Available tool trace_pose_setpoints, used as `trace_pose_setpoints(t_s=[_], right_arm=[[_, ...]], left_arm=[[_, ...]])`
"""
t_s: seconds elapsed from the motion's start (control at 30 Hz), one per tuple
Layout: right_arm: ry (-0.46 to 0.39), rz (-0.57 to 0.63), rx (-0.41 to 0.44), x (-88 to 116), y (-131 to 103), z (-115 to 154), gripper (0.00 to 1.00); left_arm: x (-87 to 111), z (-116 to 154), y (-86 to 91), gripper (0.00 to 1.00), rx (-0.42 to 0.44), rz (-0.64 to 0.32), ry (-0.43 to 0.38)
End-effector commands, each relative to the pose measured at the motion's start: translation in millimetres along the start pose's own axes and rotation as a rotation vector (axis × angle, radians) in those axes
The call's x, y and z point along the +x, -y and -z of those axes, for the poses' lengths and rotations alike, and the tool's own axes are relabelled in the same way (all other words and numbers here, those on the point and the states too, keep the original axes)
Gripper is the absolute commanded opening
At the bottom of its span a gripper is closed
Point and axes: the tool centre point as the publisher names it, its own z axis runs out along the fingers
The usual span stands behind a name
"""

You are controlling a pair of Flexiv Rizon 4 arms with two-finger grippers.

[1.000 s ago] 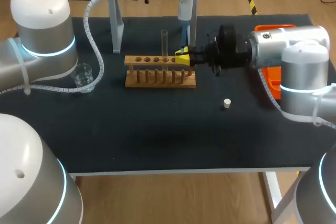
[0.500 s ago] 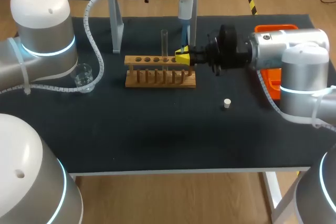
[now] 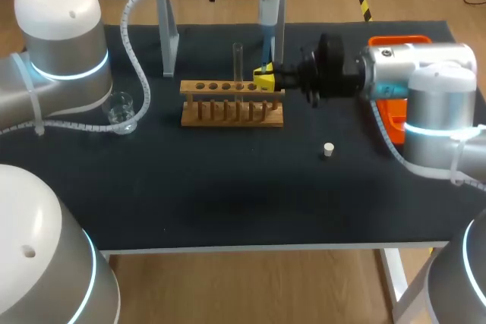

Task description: Invert the test tube, pick up the pipette, mount the tip to pipette, aspirate from beaker and dispense into the tube, eject the tip, return the pipette, and cap with the stopper.

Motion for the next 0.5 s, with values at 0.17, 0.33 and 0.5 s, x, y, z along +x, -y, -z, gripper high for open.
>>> trace_pose_setpoints(t_s=[0.17, 0.33, 0.5], right_arm=[[0.004, 0.018, 0.001, -4, -23, 2, 0.0], [0.006, 0.03, -0.001, -6, -33, 4, 0.0], [0.007, 0.04, 0.0, -7, -37, 5, 0.0]], left_arm=[[-0.6, 0, -5.8, 0.0, -0.002, 0.001, -0.002], [-0.6, 0, -5.8, 0.0, -0.002, 0.001, -0.002], [-0.6, 0, -5.8, 0.0, -0.002, 0.001, -0.002]])
